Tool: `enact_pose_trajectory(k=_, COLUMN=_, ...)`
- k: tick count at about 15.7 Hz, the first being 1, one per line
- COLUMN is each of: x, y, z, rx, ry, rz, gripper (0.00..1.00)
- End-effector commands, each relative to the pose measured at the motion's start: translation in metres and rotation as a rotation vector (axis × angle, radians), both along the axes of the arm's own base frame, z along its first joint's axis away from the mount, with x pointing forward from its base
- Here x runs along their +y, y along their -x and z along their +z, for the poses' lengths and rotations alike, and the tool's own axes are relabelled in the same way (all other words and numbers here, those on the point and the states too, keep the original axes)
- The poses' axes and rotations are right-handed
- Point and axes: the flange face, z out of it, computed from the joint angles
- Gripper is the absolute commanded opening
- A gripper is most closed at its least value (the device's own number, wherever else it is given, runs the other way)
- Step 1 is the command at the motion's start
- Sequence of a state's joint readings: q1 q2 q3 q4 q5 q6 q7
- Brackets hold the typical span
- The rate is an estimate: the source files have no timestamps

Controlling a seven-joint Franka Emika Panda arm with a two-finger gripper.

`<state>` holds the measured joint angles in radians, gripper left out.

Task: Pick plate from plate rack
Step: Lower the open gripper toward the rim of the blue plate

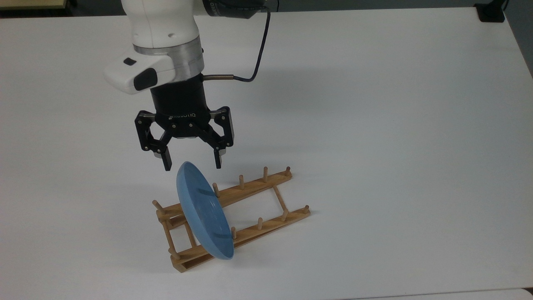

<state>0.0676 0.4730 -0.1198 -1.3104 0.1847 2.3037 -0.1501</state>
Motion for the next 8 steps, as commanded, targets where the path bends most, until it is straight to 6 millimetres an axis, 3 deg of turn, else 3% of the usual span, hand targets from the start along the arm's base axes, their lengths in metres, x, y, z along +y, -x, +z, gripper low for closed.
enact_pose_trajectory(k=1, x=0.004, y=-0.007, z=-0.006, rx=-0.007, ry=0.024, rz=-0.005, gripper=0.84)
enact_pose_trajectory(k=8, x=0.005, y=-0.014, z=-0.021, rx=-0.024, ry=0.066, rz=0.003, gripper=0.75)
